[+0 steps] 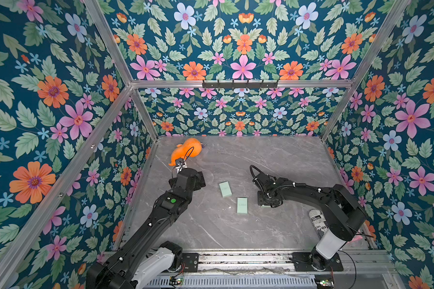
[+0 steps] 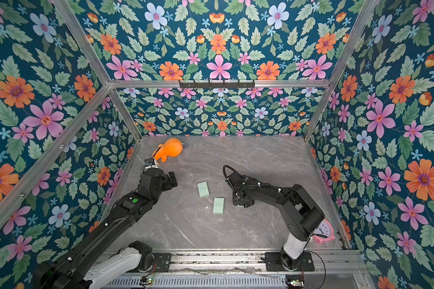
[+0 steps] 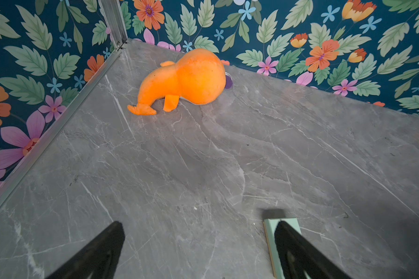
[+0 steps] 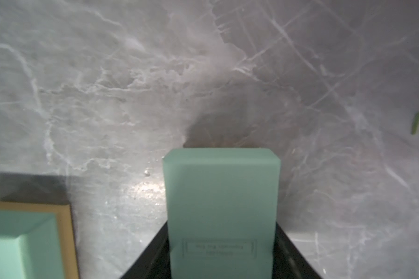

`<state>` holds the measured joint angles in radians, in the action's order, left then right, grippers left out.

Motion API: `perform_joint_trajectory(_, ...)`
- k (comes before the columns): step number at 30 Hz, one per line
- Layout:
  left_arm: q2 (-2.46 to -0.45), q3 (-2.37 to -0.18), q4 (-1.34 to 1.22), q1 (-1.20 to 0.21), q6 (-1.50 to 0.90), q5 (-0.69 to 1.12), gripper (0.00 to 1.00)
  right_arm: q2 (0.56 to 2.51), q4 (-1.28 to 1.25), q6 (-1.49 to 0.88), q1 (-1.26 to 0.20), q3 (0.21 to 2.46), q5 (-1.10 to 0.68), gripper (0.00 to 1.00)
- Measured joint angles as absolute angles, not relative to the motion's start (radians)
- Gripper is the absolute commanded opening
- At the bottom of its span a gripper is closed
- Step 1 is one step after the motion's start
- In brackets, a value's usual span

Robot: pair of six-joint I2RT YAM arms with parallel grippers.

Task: Take the rings out of the lift-off lid box
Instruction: Pick up the jewelry box from the center of the board.

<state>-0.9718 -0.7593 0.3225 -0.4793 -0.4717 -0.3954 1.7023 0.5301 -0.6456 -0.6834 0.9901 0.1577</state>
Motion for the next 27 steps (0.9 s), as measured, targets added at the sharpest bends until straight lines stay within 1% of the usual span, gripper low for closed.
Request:
perform_joint_trajectory(6, -0.979, -0.76, 0.323, -0.495, -0.469, -0.384, 1.0, 1.691, 0.532, -0.643, -0.682, 0.994, 0.158, 0.39)
perform_joint_trajectory(9, -0.979, -0.76, 0.321, -0.537, -0.449, -0.373, 0.99, 1.658, 0.53, -0.634, -0.682, 0.988, 0.154, 0.35)
perform_joint_trajectory(14, -0.954, -0.713, 0.279, -0.653, -0.389, -0.371, 1.0, 1.565, 0.525, -0.607, -0.682, 0.967, 0.133, 0.32)
perform_joint_trajectory(18, -0.945, -0.654, 0.222, -0.751, -0.323, -0.37, 0.99, 1.479, 0.516, -0.559, -0.682, 0.936, 0.094, 0.31)
perform_joint_trajectory(25, -0.978, -0.594, 0.085, -0.971, -0.115, -0.364, 0.99, 1.262, 0.468, -0.486, -0.683, 0.855, -0.047, 0.3)
perform_joint_trajectory(27, -0.992, -0.578, 0.041, -1.009, -0.049, -0.351, 0.99, 1.208, 0.464, -0.464, -0.683, 0.84, -0.089, 0.29)
